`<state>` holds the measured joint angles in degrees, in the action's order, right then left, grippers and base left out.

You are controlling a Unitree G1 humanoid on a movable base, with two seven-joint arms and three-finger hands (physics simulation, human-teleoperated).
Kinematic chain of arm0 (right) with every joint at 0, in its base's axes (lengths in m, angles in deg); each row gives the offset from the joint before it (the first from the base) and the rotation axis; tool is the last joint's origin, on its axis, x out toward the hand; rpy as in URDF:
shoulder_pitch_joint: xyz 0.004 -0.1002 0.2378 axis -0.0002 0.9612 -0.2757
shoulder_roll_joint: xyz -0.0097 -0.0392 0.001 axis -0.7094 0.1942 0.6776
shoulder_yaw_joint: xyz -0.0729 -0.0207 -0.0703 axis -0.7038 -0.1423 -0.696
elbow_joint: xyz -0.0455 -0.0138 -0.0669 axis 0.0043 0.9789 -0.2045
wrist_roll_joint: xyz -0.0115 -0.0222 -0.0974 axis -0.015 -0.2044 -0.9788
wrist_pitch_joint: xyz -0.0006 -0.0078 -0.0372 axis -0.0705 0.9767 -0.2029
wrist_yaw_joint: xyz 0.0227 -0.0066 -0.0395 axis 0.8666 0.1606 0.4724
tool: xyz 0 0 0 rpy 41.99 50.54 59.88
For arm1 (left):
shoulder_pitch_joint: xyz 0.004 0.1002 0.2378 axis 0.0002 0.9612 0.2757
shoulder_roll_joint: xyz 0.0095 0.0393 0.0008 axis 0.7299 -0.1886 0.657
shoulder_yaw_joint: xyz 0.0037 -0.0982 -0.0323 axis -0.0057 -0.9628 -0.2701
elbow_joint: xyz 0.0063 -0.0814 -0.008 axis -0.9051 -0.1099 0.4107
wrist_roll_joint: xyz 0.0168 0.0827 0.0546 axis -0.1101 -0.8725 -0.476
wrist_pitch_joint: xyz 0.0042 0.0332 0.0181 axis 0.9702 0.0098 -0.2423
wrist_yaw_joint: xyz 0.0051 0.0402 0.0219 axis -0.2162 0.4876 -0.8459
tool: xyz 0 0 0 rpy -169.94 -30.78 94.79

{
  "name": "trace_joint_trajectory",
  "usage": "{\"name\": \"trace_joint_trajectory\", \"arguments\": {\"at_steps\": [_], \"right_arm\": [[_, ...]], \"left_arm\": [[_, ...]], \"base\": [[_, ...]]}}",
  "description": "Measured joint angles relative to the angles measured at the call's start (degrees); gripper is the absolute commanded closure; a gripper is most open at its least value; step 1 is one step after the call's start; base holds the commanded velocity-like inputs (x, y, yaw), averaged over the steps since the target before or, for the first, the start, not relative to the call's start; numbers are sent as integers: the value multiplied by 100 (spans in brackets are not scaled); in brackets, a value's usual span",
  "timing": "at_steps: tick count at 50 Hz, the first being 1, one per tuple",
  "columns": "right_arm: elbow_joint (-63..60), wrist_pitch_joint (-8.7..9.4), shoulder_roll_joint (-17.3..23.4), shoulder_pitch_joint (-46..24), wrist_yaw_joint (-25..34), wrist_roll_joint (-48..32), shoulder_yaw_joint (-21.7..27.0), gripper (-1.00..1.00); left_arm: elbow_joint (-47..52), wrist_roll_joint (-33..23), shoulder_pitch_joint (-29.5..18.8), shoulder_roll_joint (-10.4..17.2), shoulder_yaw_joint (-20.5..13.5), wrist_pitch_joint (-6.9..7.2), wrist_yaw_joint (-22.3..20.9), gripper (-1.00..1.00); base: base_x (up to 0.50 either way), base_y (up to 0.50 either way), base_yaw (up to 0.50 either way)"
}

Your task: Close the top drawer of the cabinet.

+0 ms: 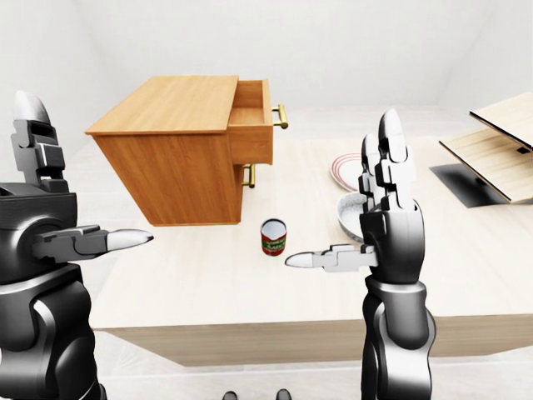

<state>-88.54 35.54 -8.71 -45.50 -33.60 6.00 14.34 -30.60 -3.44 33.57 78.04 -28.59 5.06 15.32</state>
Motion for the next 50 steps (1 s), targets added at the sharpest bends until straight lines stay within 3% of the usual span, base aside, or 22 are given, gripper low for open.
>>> {"name": "trace_joint_trajectory", "arguments": {"at_steps": [24,50], "right_arm": [[8,0,-22,66,9,27,17,-100],[0,0,-21,71,76,-9,-35,-100]], "left_arm": [[-1,-40,34,-16,33,0,-28,-100],[42,-73,60,-35,81,0,-61,-100]], "base": [[20,3,0],[38,1,0]]}}
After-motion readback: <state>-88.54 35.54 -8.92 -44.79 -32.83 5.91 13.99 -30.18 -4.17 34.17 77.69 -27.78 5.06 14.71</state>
